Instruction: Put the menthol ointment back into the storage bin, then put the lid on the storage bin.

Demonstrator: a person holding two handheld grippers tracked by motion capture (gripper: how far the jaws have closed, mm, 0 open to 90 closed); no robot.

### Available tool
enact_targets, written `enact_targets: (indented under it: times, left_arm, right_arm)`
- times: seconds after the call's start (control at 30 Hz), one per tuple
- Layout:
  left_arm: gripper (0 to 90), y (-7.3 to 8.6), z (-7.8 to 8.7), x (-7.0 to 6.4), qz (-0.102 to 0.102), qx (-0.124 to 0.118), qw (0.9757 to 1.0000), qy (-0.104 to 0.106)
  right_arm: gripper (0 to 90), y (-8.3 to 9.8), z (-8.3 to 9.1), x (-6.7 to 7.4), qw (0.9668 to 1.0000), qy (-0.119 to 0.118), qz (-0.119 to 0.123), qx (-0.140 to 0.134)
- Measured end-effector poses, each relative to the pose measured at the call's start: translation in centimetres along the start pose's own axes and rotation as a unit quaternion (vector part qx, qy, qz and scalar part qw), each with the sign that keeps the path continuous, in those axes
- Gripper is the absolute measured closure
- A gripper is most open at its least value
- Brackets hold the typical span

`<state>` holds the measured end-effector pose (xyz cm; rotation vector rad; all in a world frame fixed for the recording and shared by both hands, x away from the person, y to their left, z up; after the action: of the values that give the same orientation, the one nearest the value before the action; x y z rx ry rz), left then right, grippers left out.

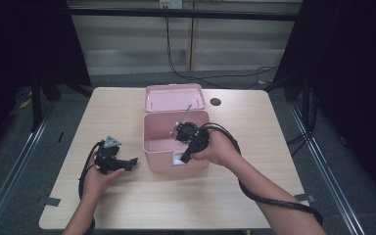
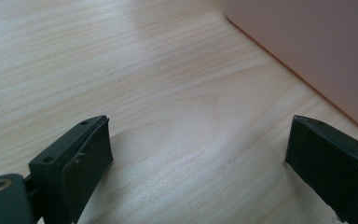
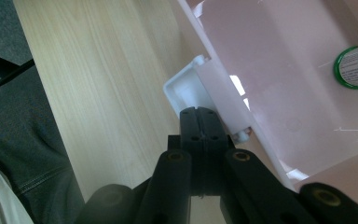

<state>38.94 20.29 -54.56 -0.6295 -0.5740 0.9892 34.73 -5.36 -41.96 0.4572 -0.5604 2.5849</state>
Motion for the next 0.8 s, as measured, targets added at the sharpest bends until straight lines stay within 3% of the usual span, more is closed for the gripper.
enact_targets:
  times: [0.07,0.2,0.37,0.5,0.57,0.63,0.8]
  left_arm:
    - [6.4,0.0,0.1,0.1,-0.015,0.008,0.9998,0.003]
    - [17.3,-0.4,0.4,0.6,0.008,0.030,0.9995,0.008]
    - [17.5,-0.9,0.8,1.7,0.020,0.053,0.9984,0.008]
    - [18.0,-1.9,1.2,2.4,0.041,0.069,0.9967,0.009]
    - [18.6,-2.6,1.4,2.6,0.054,0.084,0.9950,0.009]
    - [18.6,-3.2,1.4,2.9,0.073,0.104,0.9918,0.012]
    - [21.3,-5.3,1.4,3.4,0.082,0.126,0.9885,0.016]
  right_arm:
    - [90.0,0.1,0.0,0.0,1.0000,-0.001,0.002,0.001]
    - [90.0,0.1,0.0,0.1,1.0000,-0.001,0.002,0.002]
    - [90.0,0.1,0.0,0.0,1.0000,-0.001,0.006,0.002]
    - [90.0,0.0,-0.1,0.0,1.0000,-0.002,0.008,0.005]
    - [90.0,0.1,0.0,0.0,1.0000,-0.004,0.006,0.004]
    - [90.0,0.1,0.0,0.0,1.0000,-0.004,0.007,0.005]
    - [90.0,0.1,0.0,-0.1,1.0000,-0.008,0.004,0.004]
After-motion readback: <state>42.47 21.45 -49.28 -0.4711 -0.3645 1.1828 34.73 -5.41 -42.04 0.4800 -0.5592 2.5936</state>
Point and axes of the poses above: each handheld gripper's, and its own axes: z roughly backward along the jaws, y roughly out of its underside, x roughly to its left, the point moved 5 cm from there along -z, roughly forward along the jaws, and after that the axes turned 15 degrees about -y, right-handed, at the moved point
